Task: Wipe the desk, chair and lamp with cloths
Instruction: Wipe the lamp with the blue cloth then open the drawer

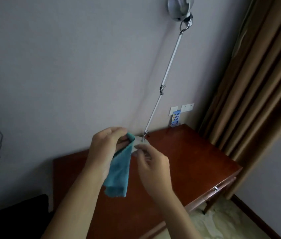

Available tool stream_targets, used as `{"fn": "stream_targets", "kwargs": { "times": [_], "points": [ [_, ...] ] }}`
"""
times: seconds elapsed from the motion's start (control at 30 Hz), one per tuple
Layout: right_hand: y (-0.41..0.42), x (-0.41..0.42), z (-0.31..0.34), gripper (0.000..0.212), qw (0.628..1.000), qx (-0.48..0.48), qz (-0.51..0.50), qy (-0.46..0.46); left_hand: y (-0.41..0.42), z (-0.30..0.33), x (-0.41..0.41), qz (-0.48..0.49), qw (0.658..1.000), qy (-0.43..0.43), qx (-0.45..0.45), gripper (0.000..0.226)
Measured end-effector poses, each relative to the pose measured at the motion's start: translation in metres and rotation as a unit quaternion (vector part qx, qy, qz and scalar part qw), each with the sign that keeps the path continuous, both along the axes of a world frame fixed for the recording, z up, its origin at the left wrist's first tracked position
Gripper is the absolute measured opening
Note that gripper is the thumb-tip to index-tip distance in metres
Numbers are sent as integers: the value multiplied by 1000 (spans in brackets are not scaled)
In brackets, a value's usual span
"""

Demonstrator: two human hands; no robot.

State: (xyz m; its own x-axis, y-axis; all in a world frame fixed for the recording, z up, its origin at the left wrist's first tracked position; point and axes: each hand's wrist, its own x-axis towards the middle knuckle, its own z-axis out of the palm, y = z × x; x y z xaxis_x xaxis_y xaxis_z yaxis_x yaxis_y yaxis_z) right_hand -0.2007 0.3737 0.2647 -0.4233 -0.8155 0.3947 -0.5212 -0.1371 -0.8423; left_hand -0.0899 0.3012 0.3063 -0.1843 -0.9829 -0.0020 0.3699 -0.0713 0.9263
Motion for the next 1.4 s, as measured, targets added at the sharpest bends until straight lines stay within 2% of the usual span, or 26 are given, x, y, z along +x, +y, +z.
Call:
{"fn": "stream_targets", "kwargs": {
  "times": [0.13,0.23,0.33,0.43,0.5,0.6,0.67,0.73,0.83,0.93,1.0,1.03,1.1,1.13,1.23,1.27,1.3,1.33,1.37,1.4],
  "points": [
    [-48,-9,10,27,994,19,95,-44,-38,1,-5,-29,999,-34,-15,32],
    [-86,-17,9,10,992,0,100,-82,-66,1,-2,-75,991,-106,-30,40],
    [-118,-31,2,26,979,27,127,-158,-88,-5,-4,-68,973,-212,-59,38],
    [-147,-42,-4,27,946,57,178,-266,-103,-23,-7,-60,938,-318,-127,31],
    [-168,-50,-8,32,917,85,221,-321,-116,-32,-13,-66,928,-345,-127,32],
    [-199,-61,-15,42,910,106,253,-311,-135,-37,-23,-1,919,-376,-119,22],
    [-216,-70,-16,47,902,110,280,-309,-144,-37,-31,21,921,-372,-113,23],
    [-235,-84,-13,51,895,104,323,-290,-154,-34,-42,30,918,-379,-115,32],
    [-259,-104,-10,45,881,92,380,-265,-172,-30,-58,73,908,-393,-123,36],
    [-278,-126,-17,39,861,109,449,-212,-190,-32,-71,141,869,-447,-160,26],
    [-289,-142,-20,23,863,149,467,-126,-199,-36,-75,181,841,-479,-173,24],
    [-297,-151,-22,18,873,170,455,-51,-203,-36,-76,202,833,-485,-174,23],
    [-315,-166,-22,19,875,217,413,128,-208,-38,-77,242,824,-479,-180,20],
    [-323,-173,-21,22,869,240,389,187,-211,-40,-77,259,822,-473,-181,18],
    [-341,-184,-21,36,870,271,336,237,-215,-45,-77,293,818,-463,-174,12],
    [-341,-184,-22,36,879,280,332,197,-214,-50,-77,295,820,-460,-169,13],
    [-345,-184,-23,35,885,297,346,97,-215,-55,-79,299,823,-456,-158,14],
    [-343,-181,-25,36,870,326,365,-64,-213,-61,-83,294,831,-449,-145,14],
    [-342,-175,-28,35,818,355,384,-239,-212,-68,-87,284,839,-445,-135,14],
    [-340,-170,-31,33,756,368,387,-378,-210,-75,-92,272,843,-445,-131,13]
  ]
}}
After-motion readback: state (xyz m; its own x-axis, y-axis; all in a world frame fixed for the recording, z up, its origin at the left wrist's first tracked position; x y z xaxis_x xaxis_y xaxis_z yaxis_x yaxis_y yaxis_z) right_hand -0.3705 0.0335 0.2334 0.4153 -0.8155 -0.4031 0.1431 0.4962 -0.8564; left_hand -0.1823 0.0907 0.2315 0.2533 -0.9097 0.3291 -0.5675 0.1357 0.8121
